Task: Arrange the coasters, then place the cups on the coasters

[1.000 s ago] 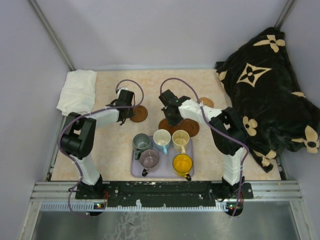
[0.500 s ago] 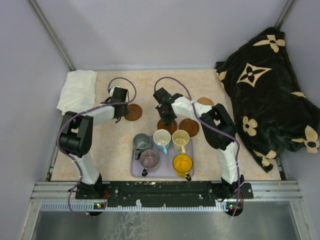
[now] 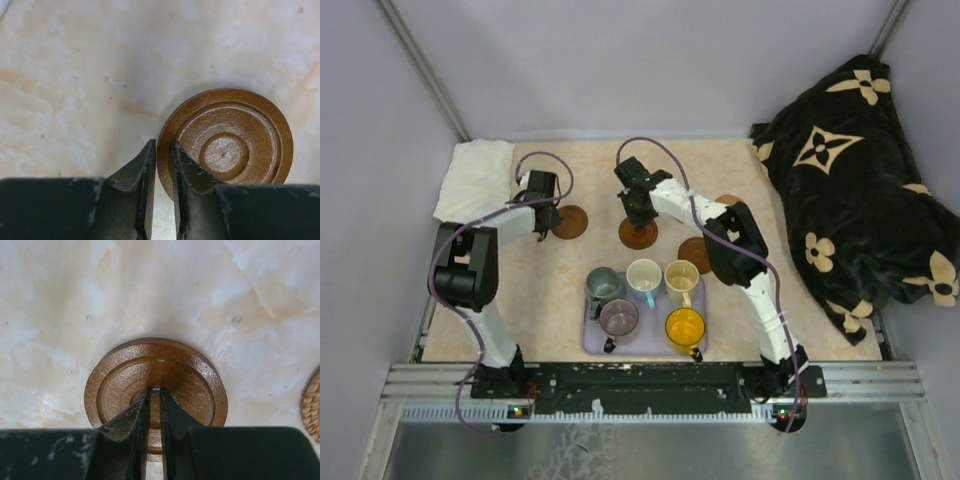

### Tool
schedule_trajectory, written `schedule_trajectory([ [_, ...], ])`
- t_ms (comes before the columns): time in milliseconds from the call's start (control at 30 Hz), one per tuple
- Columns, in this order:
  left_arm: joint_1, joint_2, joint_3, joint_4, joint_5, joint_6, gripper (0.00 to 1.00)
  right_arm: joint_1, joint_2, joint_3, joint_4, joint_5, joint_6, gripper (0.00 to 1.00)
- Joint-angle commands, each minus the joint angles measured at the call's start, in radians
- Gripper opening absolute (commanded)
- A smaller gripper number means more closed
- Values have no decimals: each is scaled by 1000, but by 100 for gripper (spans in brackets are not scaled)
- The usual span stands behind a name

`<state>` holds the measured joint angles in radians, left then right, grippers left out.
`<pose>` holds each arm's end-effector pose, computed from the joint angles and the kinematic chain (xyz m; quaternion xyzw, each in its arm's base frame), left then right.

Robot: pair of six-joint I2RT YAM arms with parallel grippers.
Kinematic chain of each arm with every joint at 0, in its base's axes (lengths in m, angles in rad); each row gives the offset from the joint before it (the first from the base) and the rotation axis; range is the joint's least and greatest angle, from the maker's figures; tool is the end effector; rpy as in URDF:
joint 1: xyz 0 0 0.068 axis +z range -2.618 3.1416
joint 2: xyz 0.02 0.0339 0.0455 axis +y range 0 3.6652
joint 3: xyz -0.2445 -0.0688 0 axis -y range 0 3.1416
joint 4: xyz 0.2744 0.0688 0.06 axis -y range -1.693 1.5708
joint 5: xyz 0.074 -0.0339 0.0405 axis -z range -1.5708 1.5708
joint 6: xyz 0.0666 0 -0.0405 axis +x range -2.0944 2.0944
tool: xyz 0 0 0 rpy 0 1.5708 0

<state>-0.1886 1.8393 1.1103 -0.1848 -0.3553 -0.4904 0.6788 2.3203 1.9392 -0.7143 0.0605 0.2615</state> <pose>0.4098 -0.0546 0.1032 -0.1964 0.9125 0.0520 0.3551 0.4134 0.3283 0.1212 -0.1943 0.9518 0.0804 0.2231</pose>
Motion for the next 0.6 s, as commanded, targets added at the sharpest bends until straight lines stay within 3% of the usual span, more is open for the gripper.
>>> schedule_trajectory([
  [0,40,44,-2,-79,-12,8,25,-50,93,88,-29,32,-16,14],
  [567,54,59,20,-72,48,2,25,-117,127,133,6,74,-24,14],
])
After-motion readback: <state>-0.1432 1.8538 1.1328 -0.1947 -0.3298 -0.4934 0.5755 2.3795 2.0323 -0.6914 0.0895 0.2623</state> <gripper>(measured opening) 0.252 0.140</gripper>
